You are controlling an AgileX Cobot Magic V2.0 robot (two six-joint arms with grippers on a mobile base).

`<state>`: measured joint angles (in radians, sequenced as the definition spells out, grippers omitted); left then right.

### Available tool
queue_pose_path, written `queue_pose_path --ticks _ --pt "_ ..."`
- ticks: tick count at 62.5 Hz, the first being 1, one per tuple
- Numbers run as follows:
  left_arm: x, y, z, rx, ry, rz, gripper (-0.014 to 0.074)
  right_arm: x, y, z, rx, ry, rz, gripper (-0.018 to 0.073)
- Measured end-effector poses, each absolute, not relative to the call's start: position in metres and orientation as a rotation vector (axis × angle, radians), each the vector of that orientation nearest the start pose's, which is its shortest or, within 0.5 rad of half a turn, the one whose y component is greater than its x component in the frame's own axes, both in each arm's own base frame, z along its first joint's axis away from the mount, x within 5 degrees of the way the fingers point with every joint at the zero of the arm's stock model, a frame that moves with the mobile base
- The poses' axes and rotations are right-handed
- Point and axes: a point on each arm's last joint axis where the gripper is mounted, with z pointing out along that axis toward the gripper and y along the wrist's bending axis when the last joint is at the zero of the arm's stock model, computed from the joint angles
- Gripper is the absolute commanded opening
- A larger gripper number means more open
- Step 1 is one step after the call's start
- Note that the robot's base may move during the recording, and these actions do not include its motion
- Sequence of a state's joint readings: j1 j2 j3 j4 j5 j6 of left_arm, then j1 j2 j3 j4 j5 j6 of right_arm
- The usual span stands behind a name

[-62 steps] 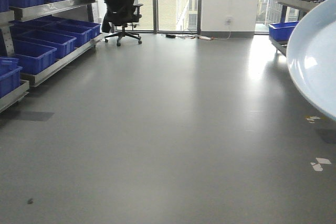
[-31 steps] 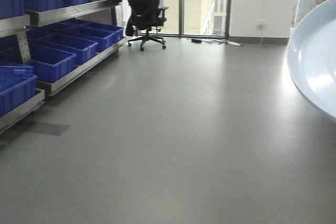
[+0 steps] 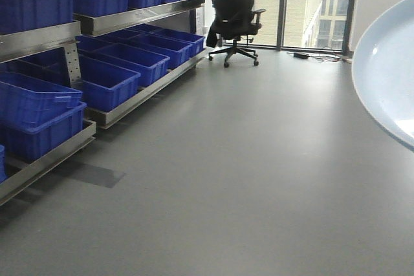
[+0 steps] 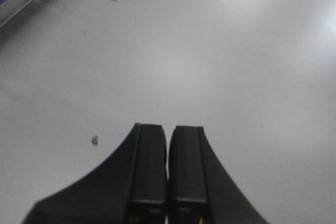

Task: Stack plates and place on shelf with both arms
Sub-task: 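Drive the base to the blue-bin shelf carrying the plates in the right gripper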

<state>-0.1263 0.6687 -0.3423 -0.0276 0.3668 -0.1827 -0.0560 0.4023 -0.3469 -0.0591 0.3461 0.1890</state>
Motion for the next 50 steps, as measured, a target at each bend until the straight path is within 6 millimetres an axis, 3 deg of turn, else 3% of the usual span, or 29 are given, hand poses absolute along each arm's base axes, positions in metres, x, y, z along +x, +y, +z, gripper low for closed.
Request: queue_pose_path --ticks 50 --pt "0.1249 -0.0168 0.2386 -0.084 2.180 -0.201 0.0097 0.0915 -0.0070 0.2709 0.192 1.875 0.034 0.0024"
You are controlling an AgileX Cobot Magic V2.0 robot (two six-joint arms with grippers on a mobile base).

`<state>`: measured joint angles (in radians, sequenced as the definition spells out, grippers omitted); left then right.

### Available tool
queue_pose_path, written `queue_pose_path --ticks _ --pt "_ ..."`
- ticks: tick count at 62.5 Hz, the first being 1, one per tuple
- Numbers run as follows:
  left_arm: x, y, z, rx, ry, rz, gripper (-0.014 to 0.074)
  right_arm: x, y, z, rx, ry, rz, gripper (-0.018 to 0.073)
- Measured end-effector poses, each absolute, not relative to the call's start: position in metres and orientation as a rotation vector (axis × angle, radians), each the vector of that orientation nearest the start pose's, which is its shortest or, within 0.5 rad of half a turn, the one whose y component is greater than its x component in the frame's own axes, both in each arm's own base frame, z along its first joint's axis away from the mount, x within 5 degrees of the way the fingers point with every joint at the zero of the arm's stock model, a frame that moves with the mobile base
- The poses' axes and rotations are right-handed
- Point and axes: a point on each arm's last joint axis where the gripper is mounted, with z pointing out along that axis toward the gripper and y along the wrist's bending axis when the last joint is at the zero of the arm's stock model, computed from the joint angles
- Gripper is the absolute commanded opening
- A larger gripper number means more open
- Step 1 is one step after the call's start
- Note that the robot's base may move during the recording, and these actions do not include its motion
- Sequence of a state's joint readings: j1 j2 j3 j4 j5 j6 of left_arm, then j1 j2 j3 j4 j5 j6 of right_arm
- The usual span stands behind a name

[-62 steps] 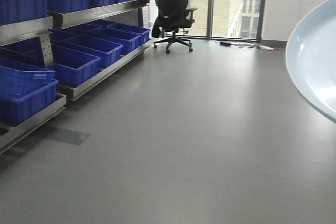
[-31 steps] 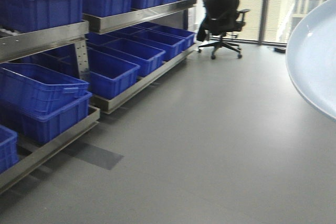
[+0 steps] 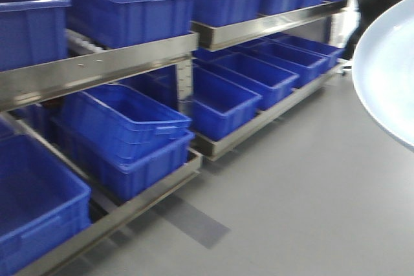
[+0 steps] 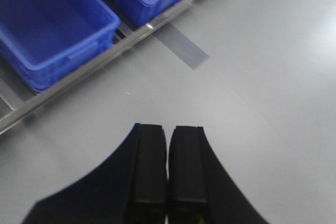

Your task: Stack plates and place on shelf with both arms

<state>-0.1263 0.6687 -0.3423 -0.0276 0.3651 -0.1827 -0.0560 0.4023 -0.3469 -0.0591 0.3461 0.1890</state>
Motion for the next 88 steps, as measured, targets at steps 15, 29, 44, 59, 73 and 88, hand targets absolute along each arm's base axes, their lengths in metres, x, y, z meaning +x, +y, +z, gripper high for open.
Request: queue_pose_path --ticks 15,29,44,59,73,88 --pt "0.1249 -0.0168 0.2386 -0.084 2.180 -0.201 0.0097 0.0915 -0.0070 0.2709 0.192 1.875 0.034 0.0024" --pt "0.1249 -0.0168 0.2386 -0.084 2.180 -0.201 0.0097 0.0915 -0.0070 0.2709 0.192 1.875 0.034 0.0024" --pt "0.1249 -0.0168 0.2386 -0.084 2.180 -0.201 0.0097 0.0915 -0.0070 0.2709 0.192 1.875 0.034 0.0024" --pt "0.1249 -0.0168 0.2386 -0.084 2.180 -0.201 0.0097 0.0915 -0.0070 0.2709 0.192 1.875 0.034 0.0024" --pt "0.1249 -0.0167 0.2386 -0.085 2.180 -0.201 0.0097 0.0915 -0.0070 0.2709 0.192 1.875 0.034 0.0024" --pt "0.1249 -0.0167 0.2386 -0.085 2.180 -0.201 0.0097 0.0915 -0.0070 0.2709 0.192 1.875 0.034 0.0024"
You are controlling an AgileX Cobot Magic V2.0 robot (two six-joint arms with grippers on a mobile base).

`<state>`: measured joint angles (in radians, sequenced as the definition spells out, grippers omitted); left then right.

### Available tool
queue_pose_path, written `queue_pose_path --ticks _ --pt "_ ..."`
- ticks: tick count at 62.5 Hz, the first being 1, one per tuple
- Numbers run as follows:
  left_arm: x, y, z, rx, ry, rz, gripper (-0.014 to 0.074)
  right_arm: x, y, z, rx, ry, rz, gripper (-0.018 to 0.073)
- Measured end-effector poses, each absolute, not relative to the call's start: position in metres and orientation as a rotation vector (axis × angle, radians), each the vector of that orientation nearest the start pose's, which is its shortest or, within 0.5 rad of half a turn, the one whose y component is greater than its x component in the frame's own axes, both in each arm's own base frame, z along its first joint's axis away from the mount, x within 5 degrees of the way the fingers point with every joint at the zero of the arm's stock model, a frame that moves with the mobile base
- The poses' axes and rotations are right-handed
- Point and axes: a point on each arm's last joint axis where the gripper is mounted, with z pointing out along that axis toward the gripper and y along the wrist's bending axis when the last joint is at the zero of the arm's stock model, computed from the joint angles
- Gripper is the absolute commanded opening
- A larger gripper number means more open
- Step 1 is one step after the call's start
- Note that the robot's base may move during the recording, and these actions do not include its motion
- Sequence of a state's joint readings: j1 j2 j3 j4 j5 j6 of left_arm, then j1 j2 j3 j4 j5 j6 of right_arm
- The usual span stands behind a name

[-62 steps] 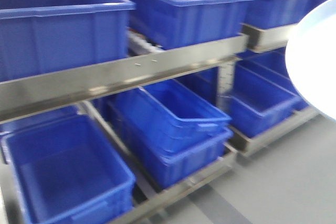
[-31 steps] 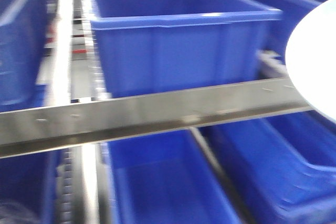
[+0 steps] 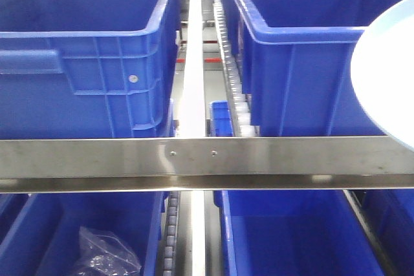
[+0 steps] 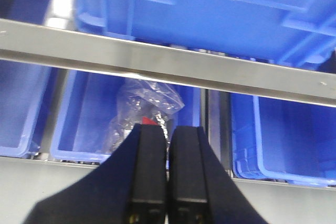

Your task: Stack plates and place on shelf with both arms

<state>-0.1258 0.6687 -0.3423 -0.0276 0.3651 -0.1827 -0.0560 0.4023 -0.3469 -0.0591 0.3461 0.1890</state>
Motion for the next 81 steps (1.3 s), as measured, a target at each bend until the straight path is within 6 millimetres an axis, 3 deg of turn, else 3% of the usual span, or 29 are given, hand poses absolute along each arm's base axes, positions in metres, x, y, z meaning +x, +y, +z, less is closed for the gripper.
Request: queue_pose_path --ticks 81 --pt "0.1249 -0.0167 0.2386 -0.085 2.180 -0.201 0.0097 0.0924 -0.0068 0.2740 0.187 1.839 0.037 0.0024"
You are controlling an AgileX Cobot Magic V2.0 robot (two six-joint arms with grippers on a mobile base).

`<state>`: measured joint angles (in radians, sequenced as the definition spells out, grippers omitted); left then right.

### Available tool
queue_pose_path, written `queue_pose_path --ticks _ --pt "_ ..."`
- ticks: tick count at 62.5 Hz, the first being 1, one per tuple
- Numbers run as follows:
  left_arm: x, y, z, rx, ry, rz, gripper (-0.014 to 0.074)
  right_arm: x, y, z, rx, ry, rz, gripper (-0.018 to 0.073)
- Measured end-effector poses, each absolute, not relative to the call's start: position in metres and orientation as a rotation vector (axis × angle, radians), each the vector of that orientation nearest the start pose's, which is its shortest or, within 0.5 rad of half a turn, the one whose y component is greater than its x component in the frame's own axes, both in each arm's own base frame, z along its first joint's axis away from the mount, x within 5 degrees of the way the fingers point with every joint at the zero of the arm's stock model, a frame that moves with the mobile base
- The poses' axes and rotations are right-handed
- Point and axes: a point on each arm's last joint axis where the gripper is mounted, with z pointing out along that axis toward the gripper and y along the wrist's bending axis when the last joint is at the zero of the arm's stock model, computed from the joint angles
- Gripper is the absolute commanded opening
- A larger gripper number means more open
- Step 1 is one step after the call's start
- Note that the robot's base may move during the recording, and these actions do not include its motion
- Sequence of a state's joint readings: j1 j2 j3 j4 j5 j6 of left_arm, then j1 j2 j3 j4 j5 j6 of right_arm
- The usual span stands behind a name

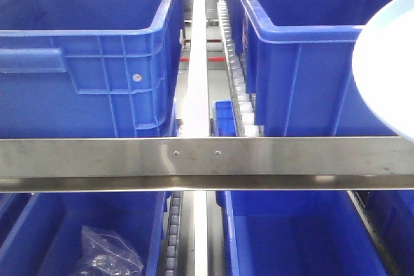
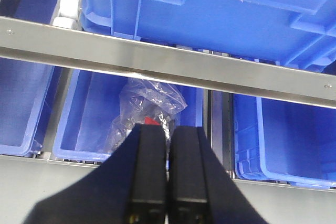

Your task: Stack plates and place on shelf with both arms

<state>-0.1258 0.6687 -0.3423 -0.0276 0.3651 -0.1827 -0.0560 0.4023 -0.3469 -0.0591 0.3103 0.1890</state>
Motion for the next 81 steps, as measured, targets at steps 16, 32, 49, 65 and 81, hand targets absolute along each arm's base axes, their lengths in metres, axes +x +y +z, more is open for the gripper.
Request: queue_pose_path --ticks 16,32,49,65,81 --pt "0.125 -0.017 0.239 -0.085 2.180 -0.201 0.0097 0.130 -0.009 0.296 0.187 1.877 0.038 0.0024" --pt "0.125 -0.017 0.238 -0.085 2.182 -0.201 0.0097 0.224 -0.013 0.361 0.178 1.820 0.043 0.0024" --pt "0.125 -0.017 0.238 -0.085 2.182 -0.201 0.0097 0.317 -0.019 0.385 0.173 1.791 0.046 0.0172" --pt "0.125 -0.017 0.238 -0.085 2.182 -0.201 0.0097 0.340 -0.019 0.390 0.159 1.694 0.054 0.0487" --pt "0.125 -0.017 0.238 -0.085 2.182 -0.201 0.0097 0.296 -0.017 0.396 0.163 1.708 0.051 0.0293"
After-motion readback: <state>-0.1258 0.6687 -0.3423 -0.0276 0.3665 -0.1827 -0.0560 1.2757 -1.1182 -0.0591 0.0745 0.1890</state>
